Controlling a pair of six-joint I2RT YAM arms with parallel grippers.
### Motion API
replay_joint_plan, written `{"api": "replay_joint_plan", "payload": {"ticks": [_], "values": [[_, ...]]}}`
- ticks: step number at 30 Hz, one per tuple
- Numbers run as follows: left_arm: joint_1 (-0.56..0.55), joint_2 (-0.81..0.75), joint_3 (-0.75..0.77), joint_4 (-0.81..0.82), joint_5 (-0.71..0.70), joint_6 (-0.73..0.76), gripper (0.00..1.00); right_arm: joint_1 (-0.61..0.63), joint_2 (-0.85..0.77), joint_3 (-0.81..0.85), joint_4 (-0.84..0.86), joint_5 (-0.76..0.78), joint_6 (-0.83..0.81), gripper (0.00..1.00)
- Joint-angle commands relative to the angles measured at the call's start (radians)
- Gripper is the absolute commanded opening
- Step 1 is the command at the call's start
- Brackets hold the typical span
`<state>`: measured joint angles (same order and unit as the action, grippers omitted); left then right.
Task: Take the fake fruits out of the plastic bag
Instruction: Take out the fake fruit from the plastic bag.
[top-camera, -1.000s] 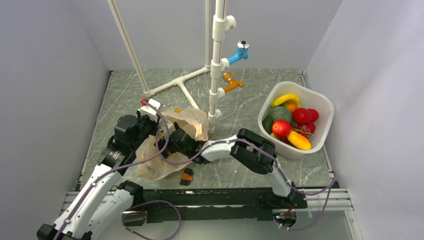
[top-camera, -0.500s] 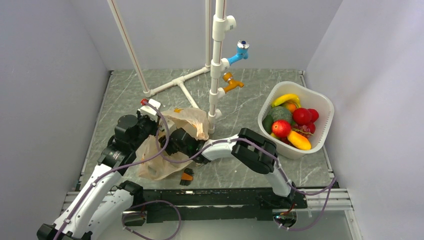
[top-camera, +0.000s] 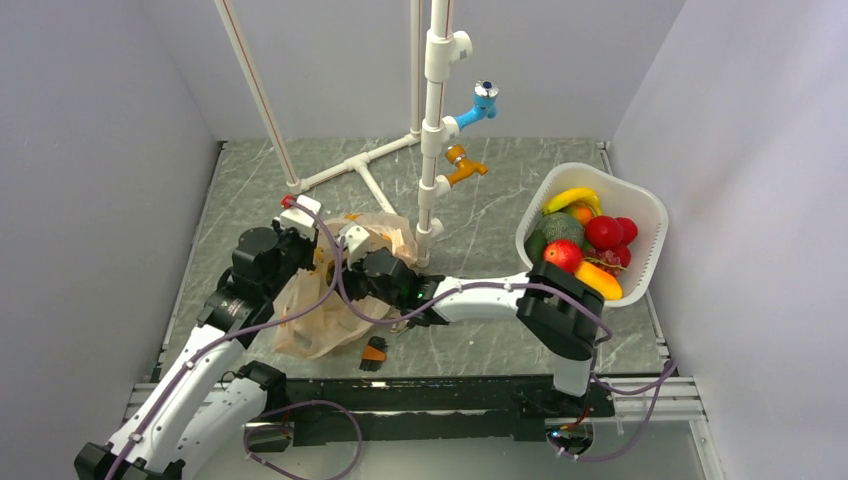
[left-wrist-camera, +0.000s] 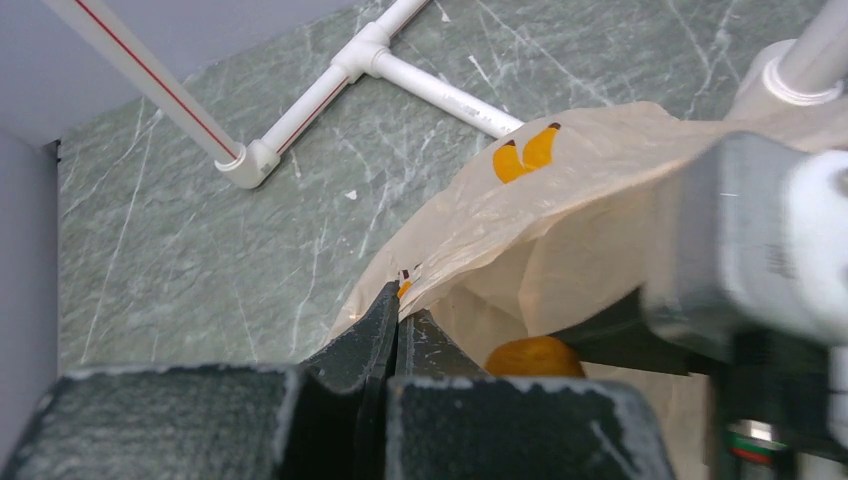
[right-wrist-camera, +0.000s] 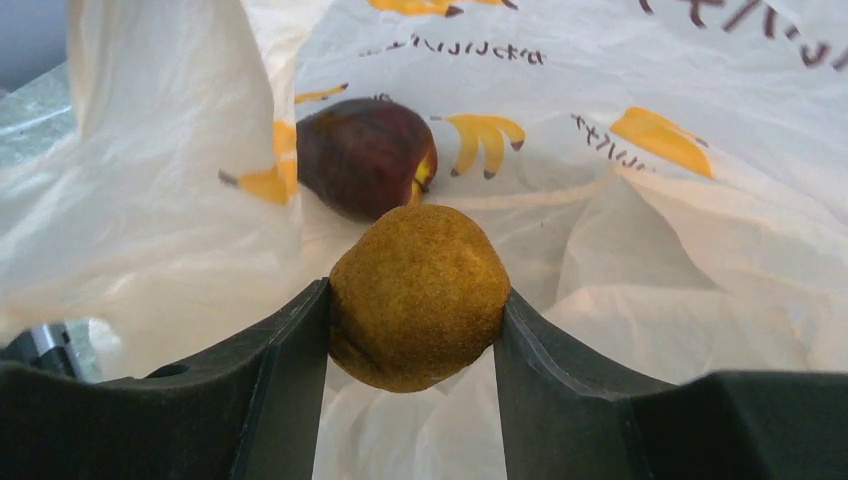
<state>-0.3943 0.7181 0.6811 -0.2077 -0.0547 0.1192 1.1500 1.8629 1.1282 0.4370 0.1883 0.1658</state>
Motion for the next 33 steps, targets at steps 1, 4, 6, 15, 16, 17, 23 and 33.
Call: {"api": "replay_joint_plan", "payload": {"ticks": [1, 4, 6, 15, 16, 17, 23, 33], "values": [[-0.005, 0.036, 0.061, -0.022, -0.085, -0.005, 0.0, -0.001, -0.108, -0.068, -0.005, -0.02, 0.053, 0.0], [-0.005, 0.062, 0.086, -0.054, -0.113, -0.016, 0.0, -0.001, -0.183, -0.148, 0.01, -0.063, 0.05, 0.0], [-0.005, 0.06, 0.081, -0.05, -0.117, -0.018, 0.0, -0.002, -0.241, -0.185, 0.018, -0.106, 0.052, 0.0], [-0.005, 0.053, 0.074, -0.042, -0.116, -0.02, 0.0, 0.002, -0.433, -0.189, -0.008, -0.335, 0.04, 0.0], [-0.005, 0.054, 0.074, -0.042, -0.118, -0.019, 0.0, 0.001, -0.454, -0.194, -0.004, -0.341, 0.043, 0.0], [-0.005, 0.058, 0.077, -0.046, -0.119, -0.019, 0.0, 0.002, -0.474, -0.199, 0.001, -0.349, 0.042, 0.0], [-0.004, 0.054, 0.075, -0.043, -0.118, -0.021, 0.0, 0.001, -0.593, -0.249, 0.004, -0.301, 0.013, 0.0], [-0.005, 0.052, 0.084, -0.054, -0.116, -0.025, 0.0, -0.051, -0.84, -0.529, 0.159, 0.058, 0.12, 0.0]]}}
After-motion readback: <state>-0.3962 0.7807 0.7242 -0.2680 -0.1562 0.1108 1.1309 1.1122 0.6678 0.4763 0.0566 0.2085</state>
